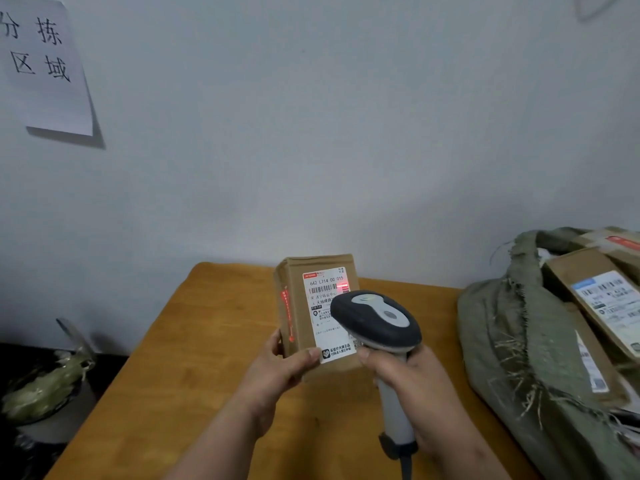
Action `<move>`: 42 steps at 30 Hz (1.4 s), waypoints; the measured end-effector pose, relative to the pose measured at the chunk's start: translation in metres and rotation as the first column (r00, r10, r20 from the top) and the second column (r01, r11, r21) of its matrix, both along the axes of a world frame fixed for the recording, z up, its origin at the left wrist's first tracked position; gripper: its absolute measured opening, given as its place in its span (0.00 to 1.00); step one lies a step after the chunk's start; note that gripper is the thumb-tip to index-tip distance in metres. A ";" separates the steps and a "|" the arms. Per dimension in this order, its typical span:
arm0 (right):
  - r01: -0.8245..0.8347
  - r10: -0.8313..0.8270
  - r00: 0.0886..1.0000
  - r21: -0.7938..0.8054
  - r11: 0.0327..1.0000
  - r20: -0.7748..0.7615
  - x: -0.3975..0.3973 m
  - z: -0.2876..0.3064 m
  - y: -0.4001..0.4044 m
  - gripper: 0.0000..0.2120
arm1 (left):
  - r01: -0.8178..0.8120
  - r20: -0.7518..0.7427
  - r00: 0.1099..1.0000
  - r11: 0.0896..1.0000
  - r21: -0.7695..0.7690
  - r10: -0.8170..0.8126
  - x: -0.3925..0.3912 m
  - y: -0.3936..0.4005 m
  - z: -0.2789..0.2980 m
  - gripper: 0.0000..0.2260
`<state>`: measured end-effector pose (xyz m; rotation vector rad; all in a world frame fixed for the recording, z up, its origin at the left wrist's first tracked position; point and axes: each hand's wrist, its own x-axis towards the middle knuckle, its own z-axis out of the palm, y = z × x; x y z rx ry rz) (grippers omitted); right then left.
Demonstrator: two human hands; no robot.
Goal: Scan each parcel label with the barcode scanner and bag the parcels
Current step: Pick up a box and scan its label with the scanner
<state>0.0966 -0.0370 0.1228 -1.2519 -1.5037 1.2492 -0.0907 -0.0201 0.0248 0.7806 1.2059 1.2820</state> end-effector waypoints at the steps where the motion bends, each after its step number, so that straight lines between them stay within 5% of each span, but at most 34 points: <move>1: 0.004 -0.004 1.000 -0.002 1.000 0.000 0.000 0.000 -0.002 0.23 | 0.002 -0.003 1.000 1.000 0.001 -0.002 0.000 -0.001 0.000 0.48; 14: 0.056 -0.057 0.998 -0.049 0.997 -0.018 0.030 0.005 -0.016 0.08 | 0.093 -0.018 0.996 0.996 0.016 -0.093 0.027 -0.004 0.010 0.44; 21: 0.269 -0.267 0.955 -0.005 0.963 -0.129 0.090 0.008 -0.024 0.13 | 0.229 -0.042 0.973 0.968 0.099 -0.226 0.089 0.011 0.042 0.33; 29: 0.554 -0.514 0.810 0.083 0.828 -0.283 0.187 0.003 -0.023 0.26 | 0.336 -0.191 0.933 0.927 0.165 -0.304 0.200 0.031 0.087 0.38; 35: 0.664 -0.586 0.711 0.094 0.742 -0.389 0.296 0.003 -0.024 0.15 | 0.466 -0.398 0.839 0.869 0.170 -0.372 0.321 0.037 0.114 0.54; 42: 0.744 -0.687 0.617 -0.001 0.668 -0.383 0.406 0.000 -0.030 0.12 | 0.491 -0.614 0.731 0.855 0.169 -0.298 0.437 0.045 0.112 0.40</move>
